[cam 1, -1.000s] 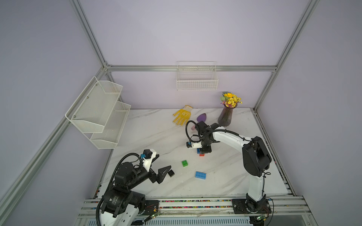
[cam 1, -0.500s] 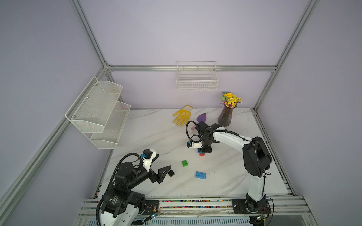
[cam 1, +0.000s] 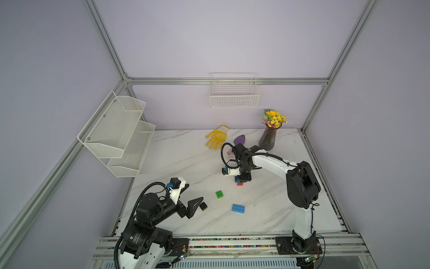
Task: Assemble the letter f with lego
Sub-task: Assemble the lego brick with the lego brick.
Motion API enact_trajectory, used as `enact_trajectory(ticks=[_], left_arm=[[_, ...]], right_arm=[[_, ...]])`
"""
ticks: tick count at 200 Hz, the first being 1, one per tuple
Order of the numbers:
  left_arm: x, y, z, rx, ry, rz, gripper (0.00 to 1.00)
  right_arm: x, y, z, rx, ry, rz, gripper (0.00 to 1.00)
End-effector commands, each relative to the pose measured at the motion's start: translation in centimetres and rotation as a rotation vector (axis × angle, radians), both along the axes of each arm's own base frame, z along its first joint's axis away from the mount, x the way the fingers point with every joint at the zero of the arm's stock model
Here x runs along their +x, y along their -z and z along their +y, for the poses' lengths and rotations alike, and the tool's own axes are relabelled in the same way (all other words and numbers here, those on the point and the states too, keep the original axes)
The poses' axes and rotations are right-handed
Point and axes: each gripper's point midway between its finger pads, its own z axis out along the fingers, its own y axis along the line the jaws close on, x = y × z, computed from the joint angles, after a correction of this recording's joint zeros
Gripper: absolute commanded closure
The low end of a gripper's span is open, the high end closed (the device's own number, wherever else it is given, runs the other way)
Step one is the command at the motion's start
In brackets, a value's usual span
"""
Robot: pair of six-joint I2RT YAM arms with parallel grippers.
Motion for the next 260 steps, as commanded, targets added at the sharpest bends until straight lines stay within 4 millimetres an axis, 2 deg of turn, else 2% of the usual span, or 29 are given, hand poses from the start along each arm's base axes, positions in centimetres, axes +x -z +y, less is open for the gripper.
enact_trajectory(ticks=[1,44,71,107,173,213,247,260], left_arm=[[0.0,-0.2,-0.1,-0.002,0.005,-0.011,0.0],[0.0,-0.2,-0.1,-0.001,0.004,-0.011,0.0],[0.0,-0.2,-0.1,0.0,0.004,-0.008,0.0],[0.1,-0.1,-0.1,0.002,0.001,-0.003,0.0],[0.3,0.1,-0.1,0.004,0.002,0.008,0.0],[0.1,-0.1,-0.1,0.001,0.002,-0.001,0.0],[0.1,-0.1,-0.1,0.001,0.004,-0.001,0.0],[0.1,-0.1,-0.1,0.001,0.003,-0.002,0.0]], right_arm=[[-3.1,5.7,-2.0,-0.105,0.019,0.176,1.0],[-3.4,6.9,-1.8,-0.104,0.023,0.204,1.0],[-2.8,6.5,-1.8,-0.106,0.033,0.175,1.0],[-1.6,4.4,-1.3,-0.098,0.104,0.12,1.0],[-0.1,-1.3,0.5,0.028,0.148,-0.031,1.0],[0.5,-3.1,1.0,0.06,0.155,-0.06,0.86],[0.7,-4.5,1.5,0.097,0.151,-0.082,0.66],[0.7,-4.6,1.5,0.101,0.155,-0.083,0.63]])
